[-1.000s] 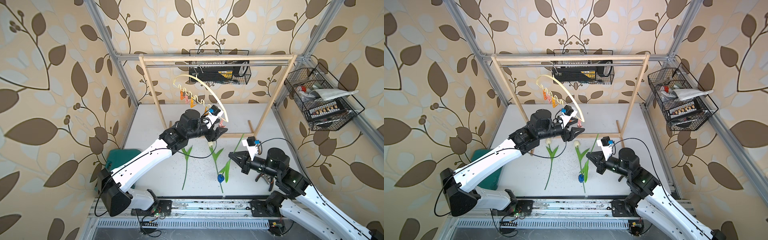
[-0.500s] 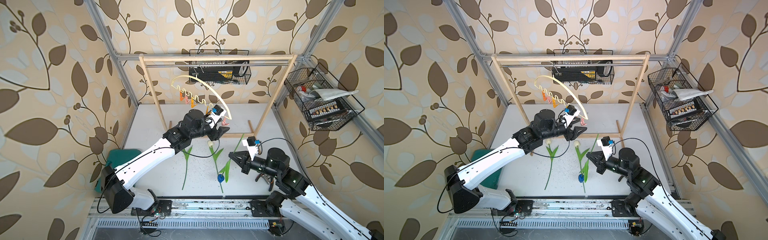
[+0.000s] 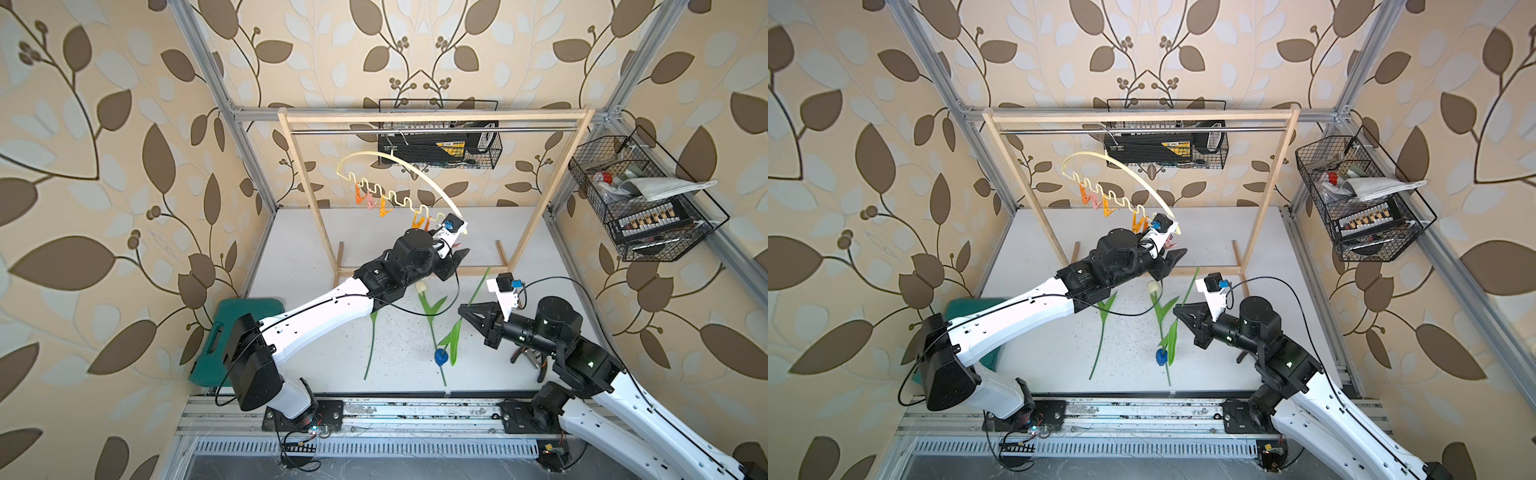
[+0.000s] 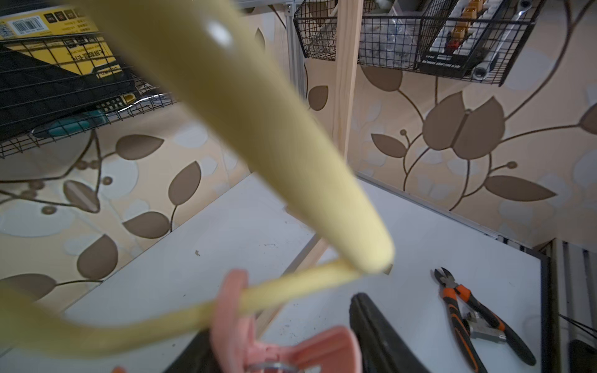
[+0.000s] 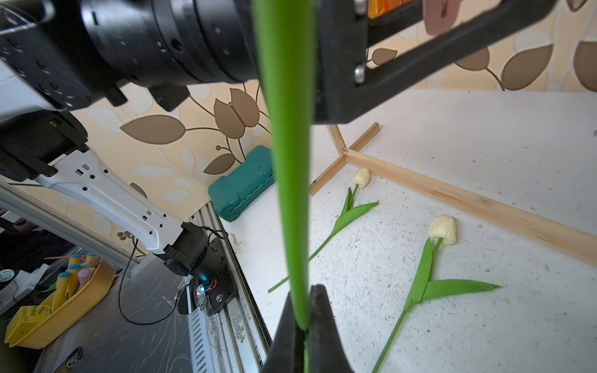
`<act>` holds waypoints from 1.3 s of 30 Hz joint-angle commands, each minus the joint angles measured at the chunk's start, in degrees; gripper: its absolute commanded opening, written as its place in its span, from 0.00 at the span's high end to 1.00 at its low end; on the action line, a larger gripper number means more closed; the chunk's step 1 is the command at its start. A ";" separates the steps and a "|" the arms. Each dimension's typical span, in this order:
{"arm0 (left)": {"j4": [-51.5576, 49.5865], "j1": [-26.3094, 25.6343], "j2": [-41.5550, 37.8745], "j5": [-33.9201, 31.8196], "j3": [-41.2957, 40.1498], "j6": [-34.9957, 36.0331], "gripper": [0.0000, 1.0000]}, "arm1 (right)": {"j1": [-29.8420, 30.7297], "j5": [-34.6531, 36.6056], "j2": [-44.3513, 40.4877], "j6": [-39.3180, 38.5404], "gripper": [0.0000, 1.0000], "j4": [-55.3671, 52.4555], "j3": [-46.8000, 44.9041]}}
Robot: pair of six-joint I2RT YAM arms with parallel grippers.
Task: Dry the flowers on a clothes hanger
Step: Open the clamp at the hanger.
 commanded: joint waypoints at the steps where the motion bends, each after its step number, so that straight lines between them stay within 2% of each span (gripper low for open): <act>1: 2.66 -0.09 -0.72 -1.58 3.15 0.34 0.51 | -0.16 -0.44 -0.87 0.25 1.00 0.13 1.06; 4: 1.82 -0.19 -0.37 -1.18 3.94 0.19 0.52 | -0.19 -0.92 -0.47 0.28 1.00 0.28 1.16; 13: 2.39 -0.37 -0.77 -3.06 4.55 1.19 0.41 | -0.19 -1.45 -0.26 0.40 1.00 0.48 1.50; 22: 2.25 -0.40 1.31 -5.83 6.35 1.21 0.41 | -0.13 -1.37 -0.53 0.04 1.00 -0.49 2.29; 30: 1.38 -0.47 1.54 -5.29 7.10 1.32 0.52 | -0.22 -1.45 -0.32 -0.09 1.00 -0.49 2.48; 36: -0.22 -0.45 1.79 -4.72 8.43 0.64 0.65 | -0.29 -1.54 -0.25 0.06 1.00 -0.31 2.31; 39: -0.81 -0.47 1.88 -4.48 8.79 0.18 0.67 | -0.27 -1.54 -0.30 0.02 1.00 -0.31 2.16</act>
